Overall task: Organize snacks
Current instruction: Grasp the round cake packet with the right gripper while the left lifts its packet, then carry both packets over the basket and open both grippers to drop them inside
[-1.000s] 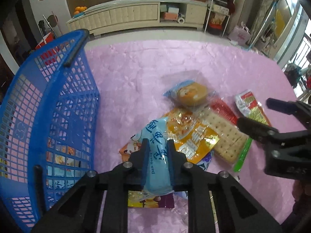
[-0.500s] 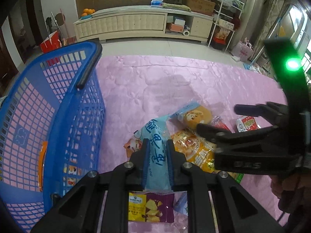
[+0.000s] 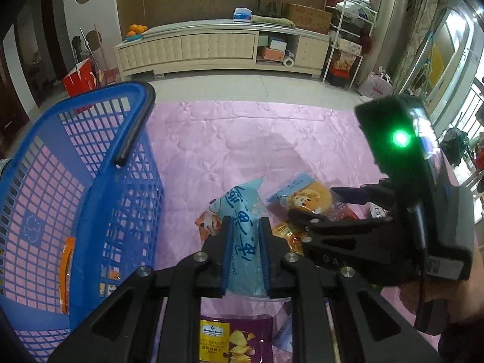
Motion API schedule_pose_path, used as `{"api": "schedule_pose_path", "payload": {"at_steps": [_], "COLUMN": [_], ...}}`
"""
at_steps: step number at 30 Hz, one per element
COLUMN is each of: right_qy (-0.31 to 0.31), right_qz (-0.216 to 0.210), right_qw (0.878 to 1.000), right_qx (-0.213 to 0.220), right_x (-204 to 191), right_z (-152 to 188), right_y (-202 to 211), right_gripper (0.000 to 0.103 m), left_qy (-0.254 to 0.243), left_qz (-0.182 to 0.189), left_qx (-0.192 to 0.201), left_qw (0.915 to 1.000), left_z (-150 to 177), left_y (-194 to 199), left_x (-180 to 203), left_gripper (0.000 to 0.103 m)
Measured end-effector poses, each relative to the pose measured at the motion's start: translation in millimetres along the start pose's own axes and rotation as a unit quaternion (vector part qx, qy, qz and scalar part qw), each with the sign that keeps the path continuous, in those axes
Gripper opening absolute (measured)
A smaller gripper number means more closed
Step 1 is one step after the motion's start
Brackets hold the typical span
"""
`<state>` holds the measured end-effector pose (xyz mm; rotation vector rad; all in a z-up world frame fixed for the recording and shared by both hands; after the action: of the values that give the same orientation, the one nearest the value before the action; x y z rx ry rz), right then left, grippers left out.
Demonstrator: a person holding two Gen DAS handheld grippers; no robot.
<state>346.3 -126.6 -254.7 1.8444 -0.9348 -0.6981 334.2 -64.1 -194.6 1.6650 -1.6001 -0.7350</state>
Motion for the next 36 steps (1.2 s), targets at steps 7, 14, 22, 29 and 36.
{"api": "schedule_pose_path", "payload": {"at_steps": [7,14,22,29,36], "right_qy": [-0.040,-0.050,-0.042,-0.038,-0.040], "right_qz": [0.002,0.001,0.011,-0.012,-0.046], "right_qw": [0.998,0.996,0.991,0.986,0.981], "right_qx": [0.044,0.075,0.123,0.161,0.184], "right_x": [16,10,-22,-58,-94], "right_z": [13,25,41,46,46], "right_y": [49,109,180,233,252], "right_gripper": [0.061,0.061,0.061,0.061,0.061], "left_qy": [0.014,0.000,-0.020,-0.040,-0.059], "left_qz": [0.012,0.023,0.041,0.068,0.062], "left_qx": [0.008,0.034,0.072,0.100,0.132], "left_qw": [0.9998,0.9992,0.9963,0.9919,0.9875], "left_z": [0,-1,4,7,16], "left_y": [18,56,121,174,220], "left_x": [1,11,9,-1,-31], "left_gripper": [0.014,0.014,0.014,0.014,0.014]}}
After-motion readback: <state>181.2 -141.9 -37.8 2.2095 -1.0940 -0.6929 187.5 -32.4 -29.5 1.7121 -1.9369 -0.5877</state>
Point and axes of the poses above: each gripper's, at about its wrist camera, not at the fingertips, and y roughly against the way its jaws point, x to its right, z to its underside, the point moved 4 cm from there along -y, roughly the way its jaws point, and after that the axes turned 1 degree about x, right-handed, at the moved point
